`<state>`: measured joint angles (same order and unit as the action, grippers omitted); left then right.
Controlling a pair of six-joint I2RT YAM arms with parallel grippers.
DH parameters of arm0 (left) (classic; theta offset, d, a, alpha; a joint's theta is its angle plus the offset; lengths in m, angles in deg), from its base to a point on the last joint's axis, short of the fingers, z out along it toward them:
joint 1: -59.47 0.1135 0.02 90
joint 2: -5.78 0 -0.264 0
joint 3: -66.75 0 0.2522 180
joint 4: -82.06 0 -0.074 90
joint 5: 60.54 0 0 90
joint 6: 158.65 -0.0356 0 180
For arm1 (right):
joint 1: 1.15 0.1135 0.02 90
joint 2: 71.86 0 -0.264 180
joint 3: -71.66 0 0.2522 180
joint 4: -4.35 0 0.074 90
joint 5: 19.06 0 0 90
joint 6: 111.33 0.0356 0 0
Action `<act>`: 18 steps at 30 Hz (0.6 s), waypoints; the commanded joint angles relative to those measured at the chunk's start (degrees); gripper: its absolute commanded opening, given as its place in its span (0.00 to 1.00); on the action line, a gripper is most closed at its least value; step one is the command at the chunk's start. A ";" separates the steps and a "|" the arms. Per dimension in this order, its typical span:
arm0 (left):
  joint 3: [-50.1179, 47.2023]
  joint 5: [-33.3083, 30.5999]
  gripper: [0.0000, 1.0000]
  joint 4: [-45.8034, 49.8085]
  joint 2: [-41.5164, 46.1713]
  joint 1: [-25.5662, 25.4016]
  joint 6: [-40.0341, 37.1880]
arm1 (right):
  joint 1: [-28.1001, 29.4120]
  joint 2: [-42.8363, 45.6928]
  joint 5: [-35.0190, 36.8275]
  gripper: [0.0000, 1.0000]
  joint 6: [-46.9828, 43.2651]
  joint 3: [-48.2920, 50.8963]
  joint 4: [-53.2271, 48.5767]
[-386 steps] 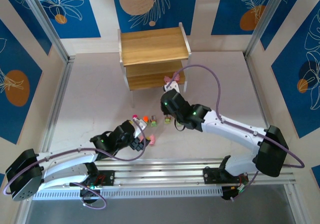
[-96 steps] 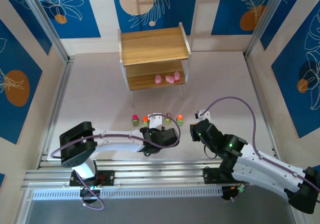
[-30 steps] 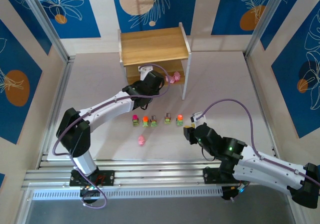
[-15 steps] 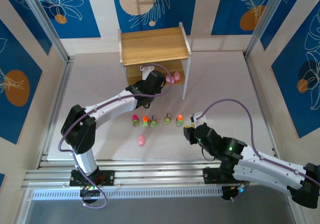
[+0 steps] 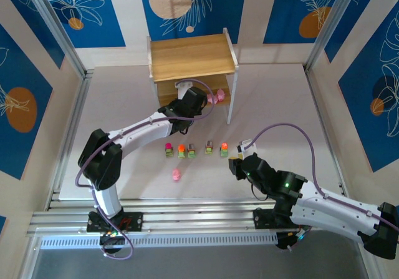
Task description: Place and organize the plastic toys onto the shelf
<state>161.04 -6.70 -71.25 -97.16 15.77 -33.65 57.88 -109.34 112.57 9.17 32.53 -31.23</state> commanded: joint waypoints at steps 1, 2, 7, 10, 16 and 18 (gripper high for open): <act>1.14 -0.48 0.42 -0.13 0.13 0.66 0.03 | 0.47 -0.01 0.57 0.36 -0.62 0.54 1.17; 1.04 -0.56 0.44 -0.15 0.33 0.69 -0.02 | 0.46 0.03 0.56 0.36 -0.64 0.54 1.17; 0.68 -0.32 0.49 -0.10 1.42 0.64 -0.37 | 0.47 0.01 0.56 0.37 -0.62 0.57 1.17; 0.09 -0.18 0.52 -0.14 2.31 0.40 -0.21 | 0.43 0.03 0.57 0.37 -0.70 0.53 1.17; -2.22 -1.19 0.57 0.16 4.47 -0.15 0.20 | 0.53 0.03 0.57 0.37 -0.66 0.56 1.24; -3.12 -1.26 0.58 -0.04 5.25 -0.50 0.07 | 0.56 -0.02 0.56 0.37 -0.66 0.64 1.26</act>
<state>159.14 -6.77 -71.31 -94.73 15.68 -33.65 57.90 -109.34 112.57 9.17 32.53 -31.21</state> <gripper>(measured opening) 0.575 0.371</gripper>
